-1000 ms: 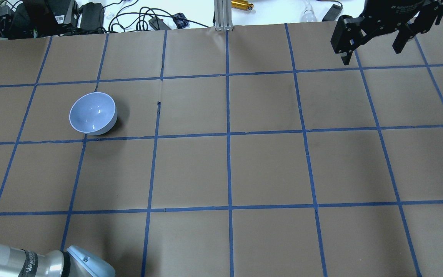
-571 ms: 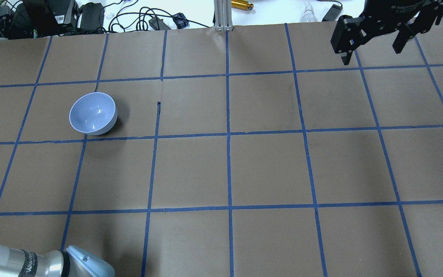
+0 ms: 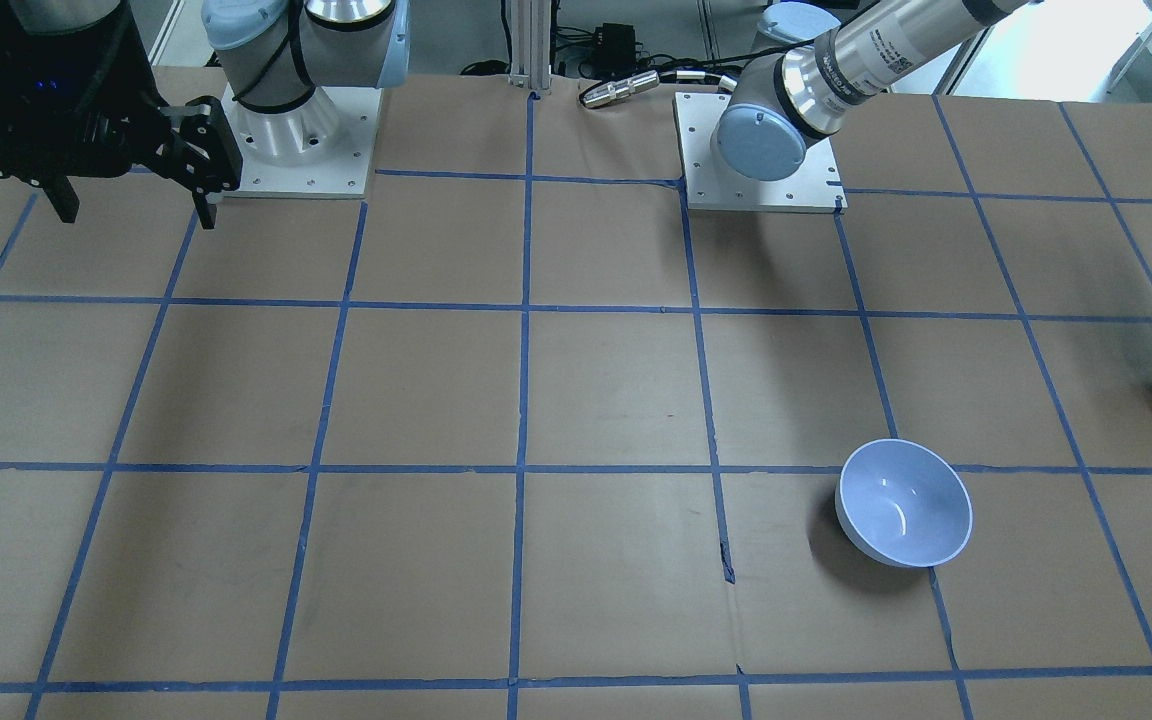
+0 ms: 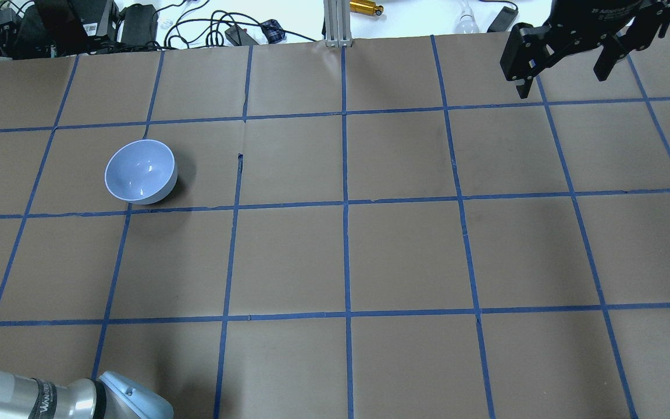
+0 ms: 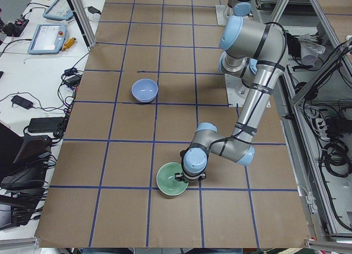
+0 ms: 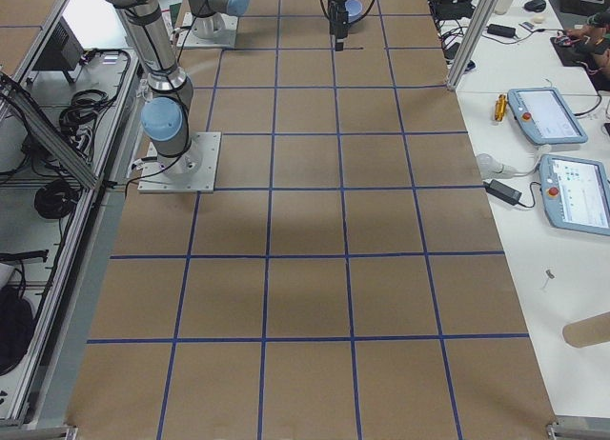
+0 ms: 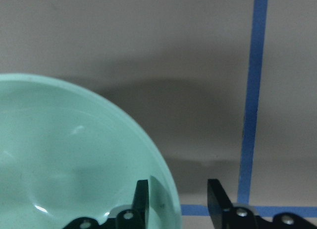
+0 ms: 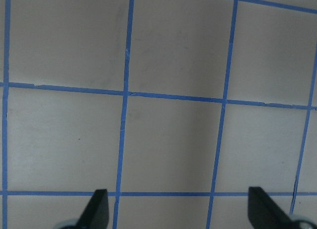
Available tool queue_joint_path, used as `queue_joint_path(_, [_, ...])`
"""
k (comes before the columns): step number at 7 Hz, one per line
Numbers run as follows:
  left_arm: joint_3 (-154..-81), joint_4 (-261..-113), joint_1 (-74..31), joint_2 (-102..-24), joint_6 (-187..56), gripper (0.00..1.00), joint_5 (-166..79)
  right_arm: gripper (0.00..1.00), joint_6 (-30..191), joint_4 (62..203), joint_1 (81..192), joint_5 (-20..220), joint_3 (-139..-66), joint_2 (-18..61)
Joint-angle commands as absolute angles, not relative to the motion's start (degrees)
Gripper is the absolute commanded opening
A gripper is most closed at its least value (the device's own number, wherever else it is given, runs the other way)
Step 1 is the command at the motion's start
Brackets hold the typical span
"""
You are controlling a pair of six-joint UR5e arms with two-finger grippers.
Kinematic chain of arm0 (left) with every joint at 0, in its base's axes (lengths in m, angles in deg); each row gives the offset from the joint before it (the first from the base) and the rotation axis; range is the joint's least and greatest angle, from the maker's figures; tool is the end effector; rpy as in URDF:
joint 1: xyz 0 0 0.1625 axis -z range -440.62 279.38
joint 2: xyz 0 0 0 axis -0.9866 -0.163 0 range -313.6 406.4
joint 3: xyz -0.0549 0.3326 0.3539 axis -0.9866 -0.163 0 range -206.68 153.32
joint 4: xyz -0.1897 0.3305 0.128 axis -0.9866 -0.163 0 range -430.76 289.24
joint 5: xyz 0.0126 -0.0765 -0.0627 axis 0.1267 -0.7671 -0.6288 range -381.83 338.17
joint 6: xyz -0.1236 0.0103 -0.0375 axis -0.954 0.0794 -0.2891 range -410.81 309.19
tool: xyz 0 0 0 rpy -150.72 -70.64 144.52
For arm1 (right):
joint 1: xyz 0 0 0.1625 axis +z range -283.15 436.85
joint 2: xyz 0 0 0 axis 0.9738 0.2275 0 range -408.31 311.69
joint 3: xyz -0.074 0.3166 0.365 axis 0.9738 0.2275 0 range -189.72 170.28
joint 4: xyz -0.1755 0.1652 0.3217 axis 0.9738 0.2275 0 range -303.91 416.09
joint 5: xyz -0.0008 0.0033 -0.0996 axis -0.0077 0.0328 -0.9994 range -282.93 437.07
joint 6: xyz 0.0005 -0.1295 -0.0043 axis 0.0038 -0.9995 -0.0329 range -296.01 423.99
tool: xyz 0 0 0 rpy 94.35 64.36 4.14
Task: Stack green bowl on blue bowl
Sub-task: 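Close the left gripper on the rim of the pale green bowl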
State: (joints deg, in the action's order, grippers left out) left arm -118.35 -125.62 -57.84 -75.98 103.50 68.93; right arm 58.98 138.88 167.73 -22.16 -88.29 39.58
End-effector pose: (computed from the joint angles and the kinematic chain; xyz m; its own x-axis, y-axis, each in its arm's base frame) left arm 0.5743 -0.3838 0.2353 -0.0509 0.9987 0.0037 0.9984 0.0508 0.0228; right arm 0.1202 -0.4948 0.5883 -0.9819 -0.0965 0.1629 -0.1015 0.9946 -0.0226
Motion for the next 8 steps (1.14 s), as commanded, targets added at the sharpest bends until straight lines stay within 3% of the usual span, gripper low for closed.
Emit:
queue_joint_path(1, [-119.04,-125.6,-57.77,-75.6,103.44,0.44,68.88,1.0,58.98,138.88,167.73,-22.16,-88.29,39.58])
queue_joint_path(3, [-119.49,-125.6,-57.77,-74.98,103.52,0.03,68.52,1.0,58.98,138.88,167.73,-22.16,-88.29,39.58])
queue_joint_path(8, [-119.4,-125.6,-57.85,-74.36,103.61,0.0,68.08,1.0,58.98,138.88,167.73,-22.16,-88.29,39.58])
